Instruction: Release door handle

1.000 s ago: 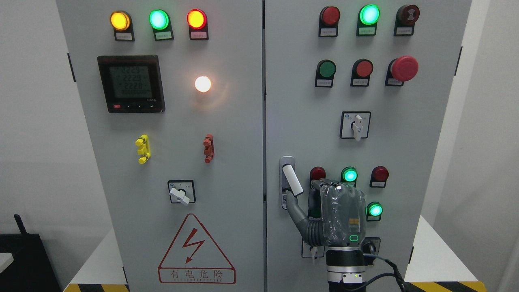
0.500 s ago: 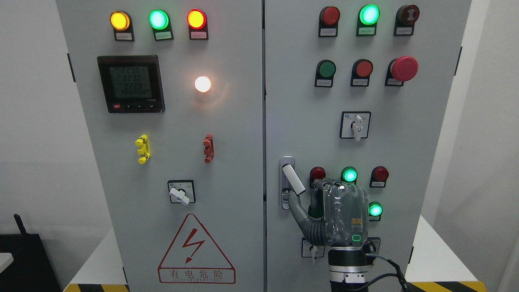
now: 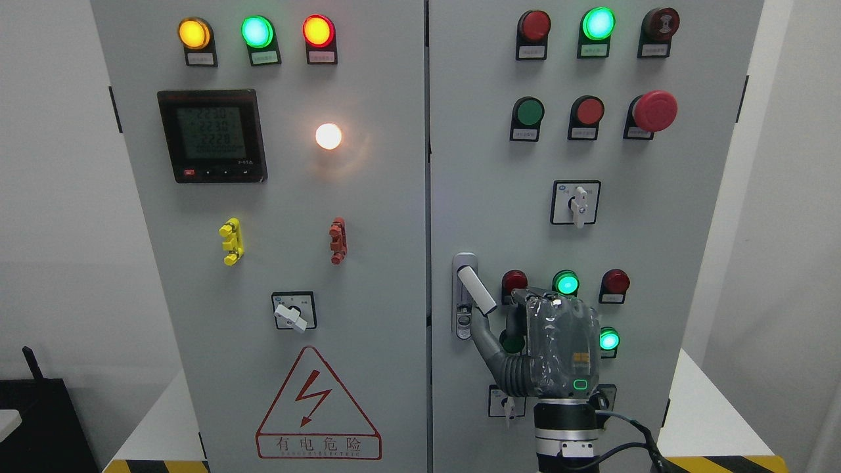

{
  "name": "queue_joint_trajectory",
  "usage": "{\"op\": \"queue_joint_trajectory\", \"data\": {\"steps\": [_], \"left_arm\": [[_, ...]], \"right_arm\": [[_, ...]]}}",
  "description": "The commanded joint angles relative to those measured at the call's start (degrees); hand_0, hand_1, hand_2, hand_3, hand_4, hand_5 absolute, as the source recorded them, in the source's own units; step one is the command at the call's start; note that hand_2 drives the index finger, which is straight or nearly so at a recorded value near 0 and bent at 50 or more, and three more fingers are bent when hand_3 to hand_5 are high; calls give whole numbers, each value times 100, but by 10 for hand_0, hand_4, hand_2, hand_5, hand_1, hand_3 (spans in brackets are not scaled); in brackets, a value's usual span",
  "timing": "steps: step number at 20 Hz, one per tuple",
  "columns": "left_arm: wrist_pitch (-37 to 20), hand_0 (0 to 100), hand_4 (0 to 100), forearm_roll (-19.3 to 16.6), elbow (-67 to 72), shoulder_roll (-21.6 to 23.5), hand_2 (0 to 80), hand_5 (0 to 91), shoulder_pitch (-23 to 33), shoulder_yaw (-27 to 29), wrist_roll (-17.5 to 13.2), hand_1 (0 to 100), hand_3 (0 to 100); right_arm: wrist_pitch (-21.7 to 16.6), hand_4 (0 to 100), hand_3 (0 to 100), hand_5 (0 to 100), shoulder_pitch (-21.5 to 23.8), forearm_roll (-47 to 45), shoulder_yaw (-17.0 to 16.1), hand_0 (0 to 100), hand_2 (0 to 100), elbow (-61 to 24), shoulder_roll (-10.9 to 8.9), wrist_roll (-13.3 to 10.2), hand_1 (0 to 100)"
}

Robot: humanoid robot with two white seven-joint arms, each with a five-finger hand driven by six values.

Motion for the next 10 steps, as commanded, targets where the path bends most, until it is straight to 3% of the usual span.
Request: {"op": "queue_joint_trajectory", "data": {"steps": [1,10], "left_arm": [[0,120,0,0,114,-1,0,0,0,-79,-4,389,0],[0,120,0,0,114,-1,0,0,0,-79,-4,389,0]], "right_arm": [[-10,1000,1000,1000,-20,0,-37,396,926,-62,6,12,595],[-1,1000,1000,999,-28,0,-37,389,925,-62,-11,12,605]]}}
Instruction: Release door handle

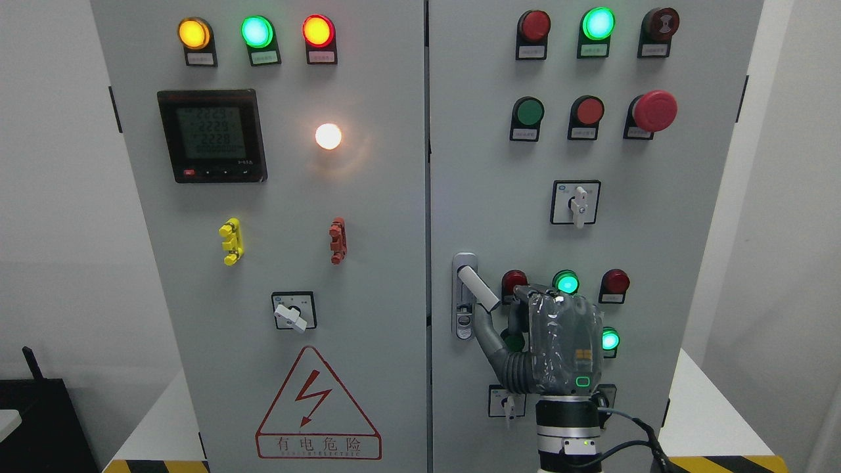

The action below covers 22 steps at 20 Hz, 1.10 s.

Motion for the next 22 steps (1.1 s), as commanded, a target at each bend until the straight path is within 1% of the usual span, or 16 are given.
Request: {"op": "queue_joint_trajectory", "data": {"steps": [1,19,22], "left_arm": [[0,120,0,0,114,-2,0,0,0,-79,-4,389,0],[0,120,0,0,114,-2,0,0,0,-79,-4,389,0],[0,120,0,0,114,7,0,0,0,-79,-4,389,0]], "right_arm": [[6,1000,1000,999,-5,0,-15,385,924,-25,-10,2,609],[6,1000,1000,999,-22,0,-23,367,923,-95,-37,2,622],[6,1000,1000,999,-31,0,-111,367,922,-95,-37,2,621]]}}
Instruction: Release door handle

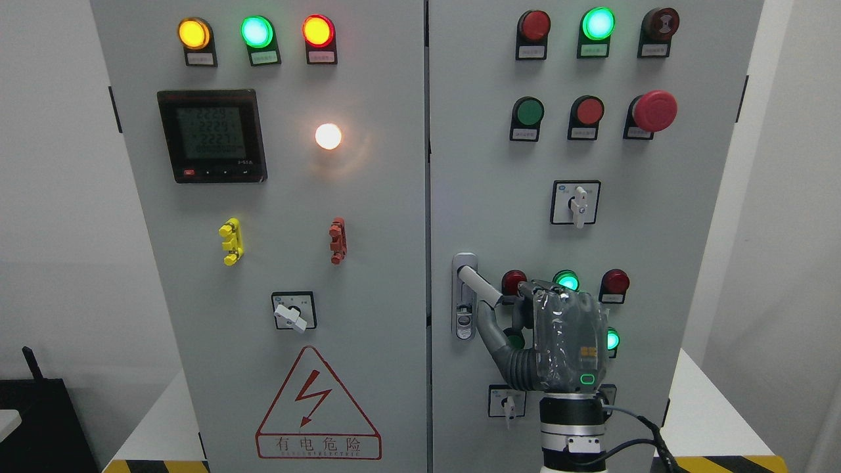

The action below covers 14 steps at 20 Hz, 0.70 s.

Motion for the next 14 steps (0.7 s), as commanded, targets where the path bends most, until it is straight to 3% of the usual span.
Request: {"op": "queue_joint_trajectory", "data": {"steps": [1,14], "left_arm": [[0,120,0,0,114,-2,0,0,0,-79,-4,389,0],[0,120,0,0,114,7,0,0,0,-79,-4,389,0]], "right_arm": [[0,1000,1000,999,-12,0,-77,366,922,-23,-10,1,621],[-8,1000,1000,1000,-30,0,-77,369,921,-58,-10,1,620]]}}
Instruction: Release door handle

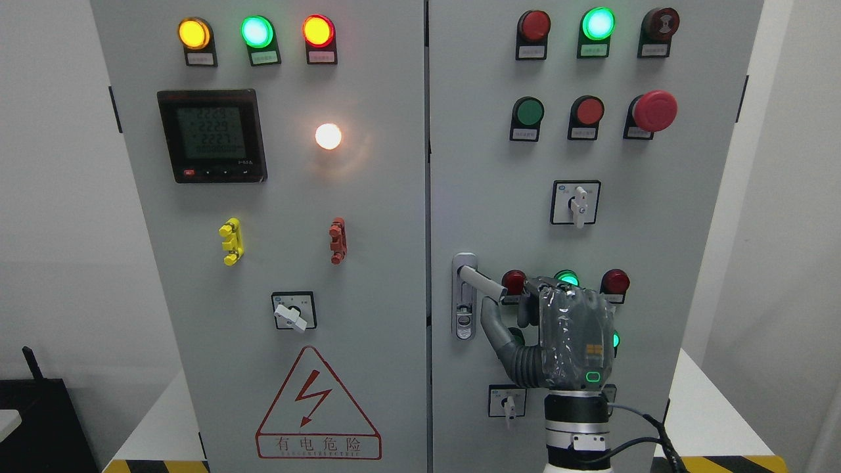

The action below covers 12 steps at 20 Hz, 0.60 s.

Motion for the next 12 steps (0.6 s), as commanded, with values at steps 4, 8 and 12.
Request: {"op": "queue_joint_trajectory", "data": {"steps": [4,8,12], "left_arm": [[0,120,0,0,114,-2,0,0,0,-79,-4,389,0],[0,120,0,0,114,-2,0,0,0,-79,-4,389,0],[0,120,0,0,114,-2,0,0,0,-79,-4,389,0]], "right_arm": [[-6,1000,1000,1000,-19,0,-13,370,921,-21,-2,1,620],[-6,1000,1000,1000,-19,0,-13,370,921,-21,-2,1,619],[-6,1000,1000,1000,-27,0,-13,370,921,-21,-10,1,619]]}}
